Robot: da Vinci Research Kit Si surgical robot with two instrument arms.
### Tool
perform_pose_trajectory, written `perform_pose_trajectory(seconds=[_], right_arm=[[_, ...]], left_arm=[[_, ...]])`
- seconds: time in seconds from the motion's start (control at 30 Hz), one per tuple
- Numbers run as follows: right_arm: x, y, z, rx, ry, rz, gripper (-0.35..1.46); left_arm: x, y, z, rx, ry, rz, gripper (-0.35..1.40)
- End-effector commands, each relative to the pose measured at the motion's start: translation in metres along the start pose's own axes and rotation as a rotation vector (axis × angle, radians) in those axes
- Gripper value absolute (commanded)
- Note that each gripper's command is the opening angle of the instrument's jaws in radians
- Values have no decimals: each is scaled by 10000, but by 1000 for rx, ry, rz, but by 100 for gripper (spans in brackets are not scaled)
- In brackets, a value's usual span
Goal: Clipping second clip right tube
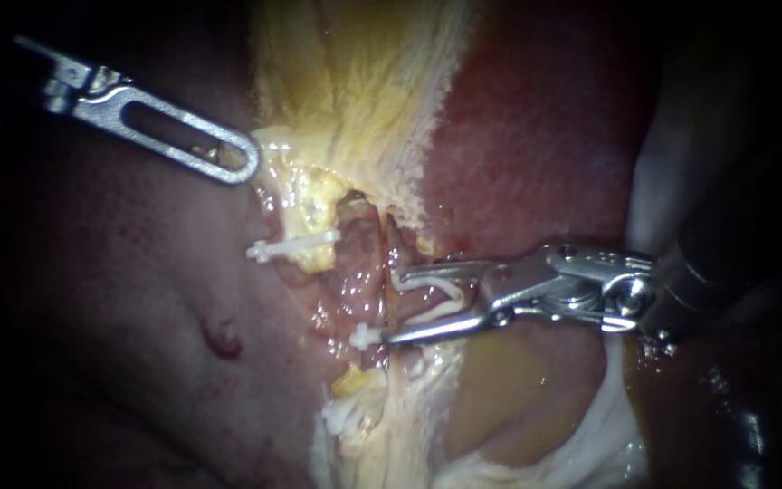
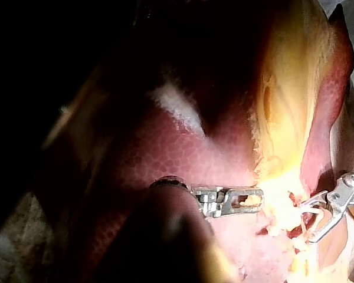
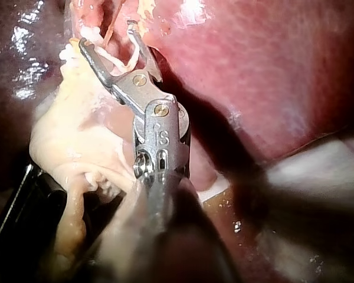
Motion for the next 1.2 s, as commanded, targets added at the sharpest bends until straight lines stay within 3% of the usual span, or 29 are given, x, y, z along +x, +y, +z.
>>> perform_pose_trajectory(seconds=[0.03,0.43,0.6,0.8,1.2], right_arm=[[-1,1,1,-1,0,4,49],[-4,5,15,6,5,18,49],[-2,4,24,39,27,38,49],[0,0,31,98,25,49,49],[4,-7,32,118,52,57,49]], left_arm=[[0,0,0,0,-1,0,-35],[0,0,0,-1,-1,0,-35],[0,0,0,-1,-1,0,-35],[0,0,0,-1,-1,0,-35],[0,0,0,-1,-1,0,-35]])
